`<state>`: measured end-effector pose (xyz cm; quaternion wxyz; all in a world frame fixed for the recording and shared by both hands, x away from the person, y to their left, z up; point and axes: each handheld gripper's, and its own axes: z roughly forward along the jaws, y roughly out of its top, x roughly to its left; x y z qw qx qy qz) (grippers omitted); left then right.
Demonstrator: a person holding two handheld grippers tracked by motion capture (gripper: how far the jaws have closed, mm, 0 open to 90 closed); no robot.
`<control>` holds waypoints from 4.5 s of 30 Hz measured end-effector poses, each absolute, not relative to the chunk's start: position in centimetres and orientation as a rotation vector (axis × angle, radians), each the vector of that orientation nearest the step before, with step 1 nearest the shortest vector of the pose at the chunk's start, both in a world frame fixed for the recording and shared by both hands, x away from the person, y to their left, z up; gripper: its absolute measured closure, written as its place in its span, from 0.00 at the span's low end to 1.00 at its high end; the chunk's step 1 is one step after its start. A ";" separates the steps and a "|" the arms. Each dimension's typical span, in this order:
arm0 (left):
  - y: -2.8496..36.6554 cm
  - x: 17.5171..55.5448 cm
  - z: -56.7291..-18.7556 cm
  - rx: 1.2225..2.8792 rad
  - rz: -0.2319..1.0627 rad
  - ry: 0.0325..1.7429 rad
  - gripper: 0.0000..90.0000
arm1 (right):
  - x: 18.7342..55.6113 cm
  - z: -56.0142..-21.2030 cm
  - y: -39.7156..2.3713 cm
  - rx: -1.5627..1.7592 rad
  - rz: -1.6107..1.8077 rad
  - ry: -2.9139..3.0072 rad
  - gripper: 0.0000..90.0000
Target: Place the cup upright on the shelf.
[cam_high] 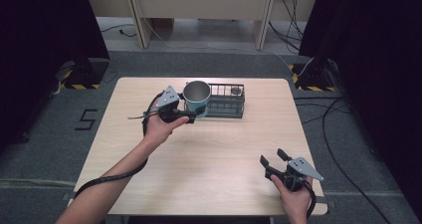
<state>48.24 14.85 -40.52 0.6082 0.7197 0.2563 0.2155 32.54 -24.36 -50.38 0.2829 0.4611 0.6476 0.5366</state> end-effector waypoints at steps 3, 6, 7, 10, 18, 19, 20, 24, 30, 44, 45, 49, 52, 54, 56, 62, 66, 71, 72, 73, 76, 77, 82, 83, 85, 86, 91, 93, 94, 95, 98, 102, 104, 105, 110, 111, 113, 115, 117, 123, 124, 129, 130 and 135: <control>14.7 48.5 -40.5 1.665 0.498 0.595 0.20 | 32.5 -50.4 -24.4 1.235 1.434 1.737 0.29; 14.5 48.8 -40.4 1.666 0.501 0.598 0.20 | 32.6 -50.4 -24.4 1.234 1.432 1.738 0.29; 14.5 48.9 -40.3 1.664 0.502 0.599 0.20 | 32.6 -50.5 -24.4 1.232 1.431 1.739 0.29; 14.4 49.2 -40.0 1.661 0.507 0.602 0.20 | 32.6 -50.5 -24.4 1.230 1.427 1.740 0.29; 14.4 50.0 -40.1 1.666 0.514 0.618 0.20 | 32.6 -50.6 -24.5 1.228 1.419 1.746 0.29; 14.4 50.1 -40.1 1.669 0.515 0.620 0.20 | 32.6 -50.6 -24.5 1.228 1.418 1.745 0.29; 14.4 50.1 -40.1 1.671 0.515 0.623 0.20 | 32.6 -50.6 -24.4 1.227 1.419 1.746 0.29; 14.3 50.4 -40.1 1.669 0.517 0.629 0.20 | 32.6 -50.6 -24.3 1.230 1.420 1.750 0.29; 14.0 50.9 -39.8 1.674 0.524 0.628 0.20 | 32.5 -50.7 -24.4 1.231 1.420 1.752 0.29; 12.2 53.3 -39.7 1.667 0.531 0.666 0.20 | 32.5 -50.7 -24.7 1.241 1.433 1.744 0.29; 12.1 53.4 -39.7 1.666 0.534 0.670 0.20 | 32.5 -50.8 -24.7 1.239 1.432 1.745 0.29; 11.6 54.1 -39.8 1.672 0.540 0.684 0.20 | 32.5 -50.7 -24.6 1.240 1.437 1.745 0.29; 11.1 54.7 -39.7 1.669 0.544 0.691 0.19 | 32.4 -50.7 -24.6 1.241 1.441 1.744 0.29; 10.9 55.0 -39.6 1.671 0.548 0.699 0.20 | 32.4 -50.7 -24.6 1.241 1.440 1.743 0.29; 10.7 55.4 -39.5 1.674 0.555 0.703 0.20 | 32.4 -50.7 -24.6 1.242 1.443 1.740 0.29; 10.1 56.5 -39.8 1.688 0.560 0.731 0.20 | 32.4 -50.7 -24.5 1.244 1.445 1.743 0.30; 9.7 57.0 -40.0 1.693 0.559 0.743 0.20 | 32.4 -50.7 -24.5 1.244 1.448 1.744 0.30; 9.4 57.5 -40.3 1.688 0.566 0.761 0.19 | 32.5 -50.8 -24.5 1.245 1.448 1.746 0.30; 9.3 57.6 -40.3 1.690 0.568 0.764 0.20 | 32.5 -50.8 -24.6 1.244 1.447 1.746 0.30; 9.3 57.7 -40.4 1.690 0.567 0.767 0.19 | 32.5 -50.8 -24.6 1.237 1.444 1.745 0.30; 9.1 57.8 -40.5 1.689 0.567 0.772 0.19 | 32.5 -50.8 -24.6 1.242 1.448 1.747 0.30; 9.1 57.8 -40.5 1.688 0.568 0.773 0.19 | 32.5 -50.8 -24.6 1.243 1.448 1.747 0.30; 8.9 58.1 -40.7 1.691 0.565 0.785 0.19 | 32.5 -50.8 -24.5 1.240 1.449 1.747 0.30; 8.9 58.1 -40.8 1.691 0.563 0.788 0.19 | 32.5 -50.8 -24.5 1.238 1.446 1.748 0.30; 8.8 58.2 -40.9 1.691 0.555 0.793 0.19 | 32.5 -50.8 -24.6 1.238 1.445 1.747 0.30; 8.7 58.2 -41.0 1.689 0.553 0.795 0.19 | 32.4 -50.8 -24.6 1.241 1.446 1.745 0.30; 8.5 58.3 -41.5 1.696 0.552 0.798 0.19 | 32.4 -50.8 -24.7 1.250 1.450 1.743 0.30; 8.4 58.3 -41.7 1.700 0.549 0.803 0.19 | 32.4 -50.8 -24.8 1.250 1.449 1.743 0.30; 8.4 58.3 -41.8 1.702 0.550 0.806 0.19 | 32.4 -50.8 -24.8 1.250 1.450 1.742 0.30; 8.4 58.3 -41.8 1.703 0.549 0.807 0.19 | 32.4 -50.8 -24.8 1.250 1.451 1.743 0.30; 8.3 58.4 -41.9 1.703 0.548 0.811 0.19 | 32.4 -50.8 -24.8 1.249 1.451 1.745 0.30; 8.1 58.4 -42.0 1.703 0.545 0.813 0.19 | 32.4 -50.8 -24.7 1.250 1.452 1.747 0.30; 8.0 58.4 -42.1 1.705 0.542 0.816 0.19 | 32.4 -50.8 -24.7 1.249 1.453 1.748 0.30; 8.0 58.4 -42.2 1.705 0.540 0.819 0.19 | 32.4 -50.8 -24.7 1.249 1.453 1.748 0.30; 7.8 58.4 -42.8 1.714 0.533 0.830 0.19 | 32.4 -50.9 -24.7 1.249 1.454 1.748 0.30; 7.8 58.4 -43.0 1.717 0.531 0.834 0.19 | 32.4 -50.9 -24.7 1.248 1.454 1.748 0.30; 7.7 58.5 -43.2 1.719 0.529 0.839 0.19 | 32.4 -50.9 -24.7 1.248 1.453 1.749 0.30; 7.6 58.5 -43.3 1.721 0.526 0.842 0.19 | 32.4 -50.9 -24.7 1.247 1.453 1.751 0.30; 7.5 58.6 -43.5 1.724 0.525 0.844 0.19 | 32.4 -50.9 -24.7 1.248 1.454 1.751 0.30; 7.4 58.6 -44.0 1.732 0.519 0.856 0.19 | 32.4 -50.9 -24.7 1.250 1.455 1.751 0.30; 7.4 58.7 -44.0 1.732 0.518 0.858 0.19 | 32.4 -50.9 -24.7 1.250 1.455 1.753 0.30; 7.3 58.7 -44.2 1.738 0.518 0.864 0.19 | 32.4 -50.9 -24.7 1.250 1.456 1.752 0.30; 7.3 58.7 -44.2 1.740 0.519 0.864 0.19 | 32.4 -50.9 -24.7 1.249 1.455 1.753 0.30; 7.2 58.8 -44.4 1.743 0.519 0.869 0.19 | 32.4 -50.9 -24.7 1.251 1.455 1.753 0.30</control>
